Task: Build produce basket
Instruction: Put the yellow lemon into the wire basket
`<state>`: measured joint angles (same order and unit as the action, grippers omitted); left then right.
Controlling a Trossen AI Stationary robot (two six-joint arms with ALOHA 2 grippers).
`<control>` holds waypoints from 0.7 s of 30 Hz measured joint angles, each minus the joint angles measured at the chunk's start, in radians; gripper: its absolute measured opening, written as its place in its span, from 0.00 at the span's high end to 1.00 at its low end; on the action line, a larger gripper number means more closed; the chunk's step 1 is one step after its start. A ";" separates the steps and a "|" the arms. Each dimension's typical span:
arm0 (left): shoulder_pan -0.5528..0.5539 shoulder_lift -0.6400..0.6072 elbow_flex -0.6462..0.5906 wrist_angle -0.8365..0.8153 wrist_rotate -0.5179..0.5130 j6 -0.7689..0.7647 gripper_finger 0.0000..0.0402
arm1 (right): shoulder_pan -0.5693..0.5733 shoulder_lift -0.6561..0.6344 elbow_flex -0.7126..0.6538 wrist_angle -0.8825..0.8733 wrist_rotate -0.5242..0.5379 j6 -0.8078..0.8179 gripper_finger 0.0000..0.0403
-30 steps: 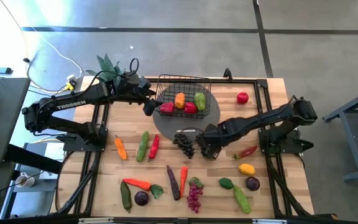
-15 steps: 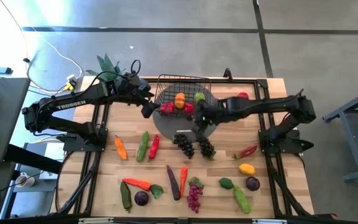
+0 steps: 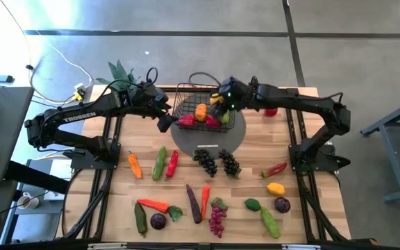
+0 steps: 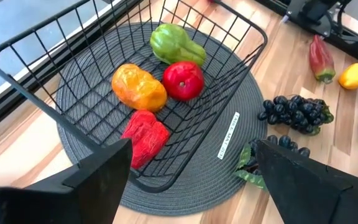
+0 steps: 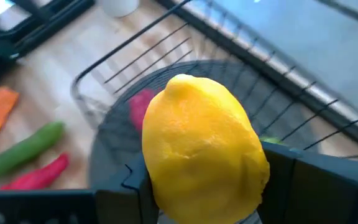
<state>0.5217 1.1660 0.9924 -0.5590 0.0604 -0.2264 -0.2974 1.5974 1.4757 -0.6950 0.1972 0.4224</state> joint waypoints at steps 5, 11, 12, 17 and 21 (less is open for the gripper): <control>0.000 0.000 0.000 -0.001 -0.035 -0.006 0.17 | -0.073 0.016 0.000 0.067 -0.001 -0.084 0.59; 0.000 0.000 0.000 -0.002 -0.050 -0.006 0.17 | -0.111 0.088 -0.001 0.123 -0.004 -0.117 0.53; 0.000 0.000 0.000 -0.002 -0.050 -0.006 0.17 | -0.113 0.101 -0.001 0.123 -0.004 -0.118 0.52; 0.000 0.000 0.000 -0.002 -0.050 -0.009 0.17 | -0.115 0.150 -0.002 0.123 -0.007 -0.136 0.44; 0.001 0.000 0.000 -0.002 -0.057 -0.009 0.17 | -0.115 0.190 -0.002 0.125 -0.014 -0.135 0.38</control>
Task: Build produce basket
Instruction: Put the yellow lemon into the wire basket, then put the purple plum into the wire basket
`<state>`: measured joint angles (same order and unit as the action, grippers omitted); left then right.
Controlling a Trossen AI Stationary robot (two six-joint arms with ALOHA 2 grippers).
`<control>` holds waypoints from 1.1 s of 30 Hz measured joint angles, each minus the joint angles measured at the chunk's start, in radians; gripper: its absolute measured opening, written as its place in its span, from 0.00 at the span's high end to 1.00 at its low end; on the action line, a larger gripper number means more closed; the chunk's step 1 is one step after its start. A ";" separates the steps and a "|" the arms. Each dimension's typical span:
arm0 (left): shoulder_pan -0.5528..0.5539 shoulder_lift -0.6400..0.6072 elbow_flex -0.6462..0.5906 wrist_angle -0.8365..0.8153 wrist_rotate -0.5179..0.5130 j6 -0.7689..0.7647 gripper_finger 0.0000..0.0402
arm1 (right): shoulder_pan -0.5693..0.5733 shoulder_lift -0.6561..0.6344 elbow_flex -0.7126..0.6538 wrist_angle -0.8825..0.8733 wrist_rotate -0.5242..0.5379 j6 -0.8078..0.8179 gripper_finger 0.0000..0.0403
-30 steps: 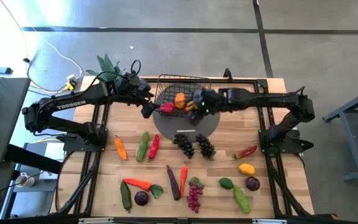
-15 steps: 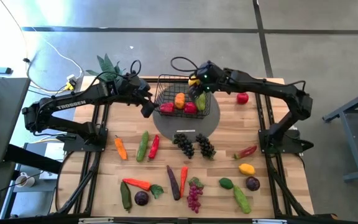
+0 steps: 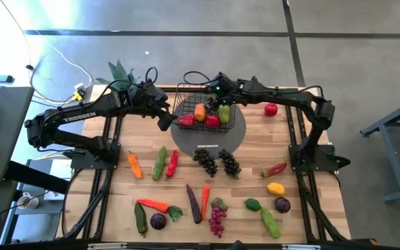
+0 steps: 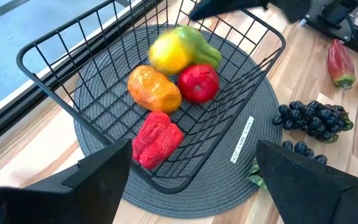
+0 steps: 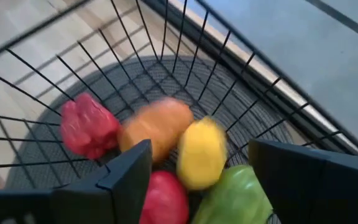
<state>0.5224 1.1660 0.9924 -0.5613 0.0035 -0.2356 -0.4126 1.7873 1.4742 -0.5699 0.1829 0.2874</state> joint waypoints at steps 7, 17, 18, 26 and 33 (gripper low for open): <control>0.000 0.000 0.000 -0.001 0.000 0.000 0.17 | 0.000 0.021 0.000 0.013 0.007 -0.001 0.33; -0.019 0.000 0.000 -0.156 0.016 -0.101 0.17 | 0.009 -0.049 0.000 -0.027 -0.001 0.000 0.33; -0.025 0.000 0.000 -0.183 0.018 -0.103 0.17 | 0.015 -0.061 0.000 -0.031 -0.001 0.002 0.33; -0.135 0.000 0.000 -0.369 0.019 -0.131 0.17 | 0.063 -0.129 0.000 -0.080 -0.003 0.076 0.33; -0.279 0.000 0.000 -0.439 0.019 -0.158 0.17 | 0.132 -0.156 0.000 -0.127 -0.003 0.156 0.33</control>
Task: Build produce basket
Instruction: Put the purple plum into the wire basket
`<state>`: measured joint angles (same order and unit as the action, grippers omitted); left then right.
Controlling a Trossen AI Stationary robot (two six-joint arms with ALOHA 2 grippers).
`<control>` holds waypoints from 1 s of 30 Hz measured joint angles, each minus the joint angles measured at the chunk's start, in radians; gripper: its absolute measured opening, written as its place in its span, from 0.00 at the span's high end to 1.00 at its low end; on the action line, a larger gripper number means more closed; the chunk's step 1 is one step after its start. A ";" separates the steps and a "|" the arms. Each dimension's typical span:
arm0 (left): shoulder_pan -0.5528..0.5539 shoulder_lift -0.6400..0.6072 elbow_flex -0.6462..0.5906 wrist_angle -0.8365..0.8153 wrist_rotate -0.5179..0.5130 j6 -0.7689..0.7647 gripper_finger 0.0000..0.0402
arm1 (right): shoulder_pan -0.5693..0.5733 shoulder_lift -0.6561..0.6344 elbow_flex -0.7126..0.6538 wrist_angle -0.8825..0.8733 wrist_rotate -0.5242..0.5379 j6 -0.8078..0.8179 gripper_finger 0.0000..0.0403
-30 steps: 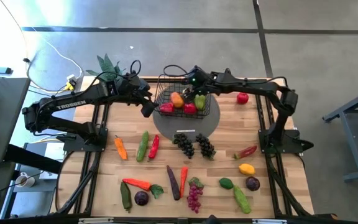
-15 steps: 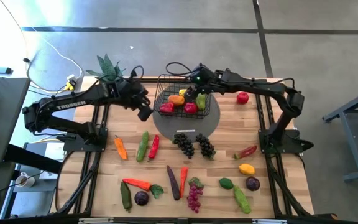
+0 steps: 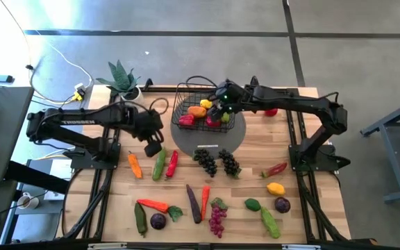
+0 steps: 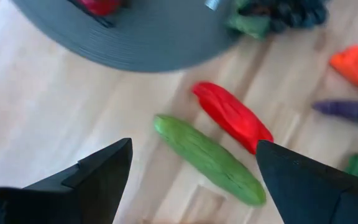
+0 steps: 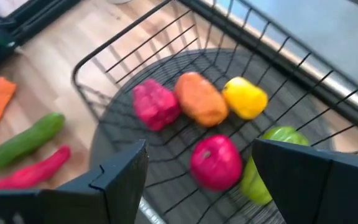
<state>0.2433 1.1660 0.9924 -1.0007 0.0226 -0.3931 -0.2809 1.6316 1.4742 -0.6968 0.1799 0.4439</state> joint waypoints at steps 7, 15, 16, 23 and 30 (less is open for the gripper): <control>-0.154 0.000 0.000 0.003 0.000 -0.068 0.17 | 0.071 -0.001 0.000 -0.036 0.002 0.094 0.33; -0.331 0.000 0.000 0.039 0.000 -0.079 0.17 | 0.160 0.000 0.000 -0.048 0.010 0.184 0.33; -0.352 0.000 0.000 0.046 0.000 -0.079 0.17 | 0.170 0.000 0.000 -0.048 0.012 0.191 0.33; -0.493 0.000 0.000 0.140 0.000 -0.083 0.17 | 0.235 0.000 0.000 -0.048 0.030 0.252 0.33; -0.622 0.013 0.000 0.264 -0.007 -0.094 0.17 | 0.281 0.001 0.000 -0.047 0.030 0.258 0.33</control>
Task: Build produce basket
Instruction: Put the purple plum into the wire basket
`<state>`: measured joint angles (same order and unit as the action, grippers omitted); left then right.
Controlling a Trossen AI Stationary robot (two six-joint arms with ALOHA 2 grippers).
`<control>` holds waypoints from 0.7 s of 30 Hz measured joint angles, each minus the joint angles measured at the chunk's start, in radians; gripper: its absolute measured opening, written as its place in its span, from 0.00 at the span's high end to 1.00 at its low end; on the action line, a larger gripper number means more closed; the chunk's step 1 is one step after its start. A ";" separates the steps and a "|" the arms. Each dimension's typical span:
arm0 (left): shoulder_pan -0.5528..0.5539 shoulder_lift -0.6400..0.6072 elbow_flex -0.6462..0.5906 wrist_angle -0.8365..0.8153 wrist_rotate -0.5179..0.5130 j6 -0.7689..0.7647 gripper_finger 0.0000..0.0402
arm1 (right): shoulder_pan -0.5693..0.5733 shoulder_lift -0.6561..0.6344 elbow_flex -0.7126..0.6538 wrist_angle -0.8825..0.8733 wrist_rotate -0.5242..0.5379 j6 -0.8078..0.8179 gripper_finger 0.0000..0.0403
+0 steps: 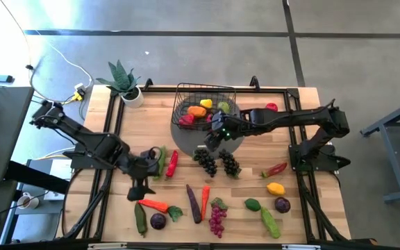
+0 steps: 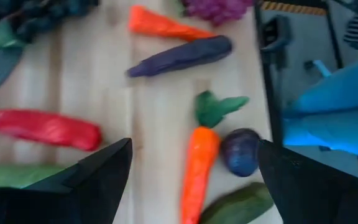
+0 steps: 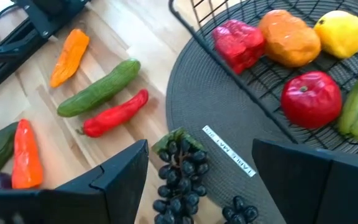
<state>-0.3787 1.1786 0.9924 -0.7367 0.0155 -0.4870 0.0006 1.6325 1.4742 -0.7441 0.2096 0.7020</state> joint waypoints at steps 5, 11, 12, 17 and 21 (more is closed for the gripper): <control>-0.086 0.036 0.000 0.092 -0.001 0.000 0.17 | 0.025 0.000 0.000 -0.001 0.000 0.005 0.33; -0.168 0.108 0.001 0.177 -0.029 0.007 0.17 | 0.050 0.000 0.000 0.000 0.001 0.017 0.33; -0.182 0.123 0.001 0.188 -0.037 0.007 0.17 | 0.054 0.000 0.000 -0.001 0.001 0.024 0.33; -0.237 0.200 0.001 0.236 -0.068 0.003 0.17 | 0.072 0.000 0.000 -0.006 0.001 0.034 0.33; -0.267 0.261 0.001 0.261 -0.080 -0.008 0.17 | 0.079 0.000 0.000 -0.010 0.002 0.053 0.33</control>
<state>-0.6461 1.4399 0.9932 -0.4762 -0.0646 -0.4950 0.0794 1.6325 1.4742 -0.7539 0.2113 0.7546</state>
